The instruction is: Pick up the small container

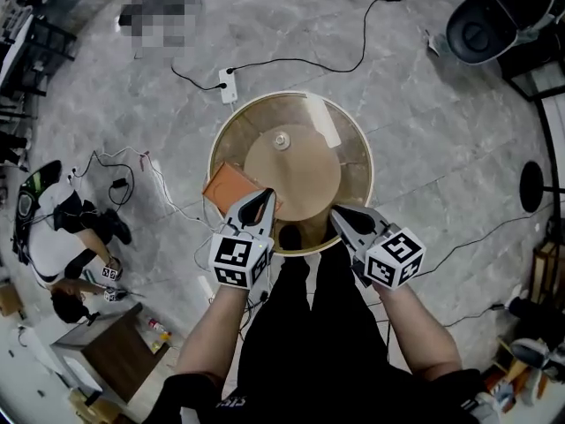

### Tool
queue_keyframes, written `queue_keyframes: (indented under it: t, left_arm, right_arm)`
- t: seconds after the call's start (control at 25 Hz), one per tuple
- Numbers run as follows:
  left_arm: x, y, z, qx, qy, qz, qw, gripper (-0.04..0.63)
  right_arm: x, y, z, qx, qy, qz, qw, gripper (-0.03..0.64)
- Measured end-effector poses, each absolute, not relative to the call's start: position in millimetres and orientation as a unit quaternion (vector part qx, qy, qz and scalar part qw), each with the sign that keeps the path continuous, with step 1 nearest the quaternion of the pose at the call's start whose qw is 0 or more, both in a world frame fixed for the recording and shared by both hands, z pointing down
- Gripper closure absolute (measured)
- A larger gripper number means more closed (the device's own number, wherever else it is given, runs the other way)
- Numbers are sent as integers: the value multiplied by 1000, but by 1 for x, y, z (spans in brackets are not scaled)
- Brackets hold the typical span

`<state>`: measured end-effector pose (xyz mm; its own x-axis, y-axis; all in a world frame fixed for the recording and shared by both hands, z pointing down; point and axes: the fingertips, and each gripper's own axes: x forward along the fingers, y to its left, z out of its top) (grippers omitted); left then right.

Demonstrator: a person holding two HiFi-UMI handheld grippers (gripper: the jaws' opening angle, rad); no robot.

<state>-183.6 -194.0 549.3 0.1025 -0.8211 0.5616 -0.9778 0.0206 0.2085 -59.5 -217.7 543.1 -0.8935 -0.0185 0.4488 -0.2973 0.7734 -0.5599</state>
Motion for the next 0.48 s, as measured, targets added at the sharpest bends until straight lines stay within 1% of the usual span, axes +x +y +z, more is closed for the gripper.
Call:
queue_keyframes:
  t: [0.28, 0.48]
  left_arm:
    - [-209, -226, 633, 670, -666, 137, 298, 577]
    - [-226, -244, 694, 655, -680, 124, 305, 577]
  right_arm:
    - [-115, -243, 613, 49, -916, 323, 231, 603]
    - [-136, -254, 675, 38, -913, 331, 234, 603]
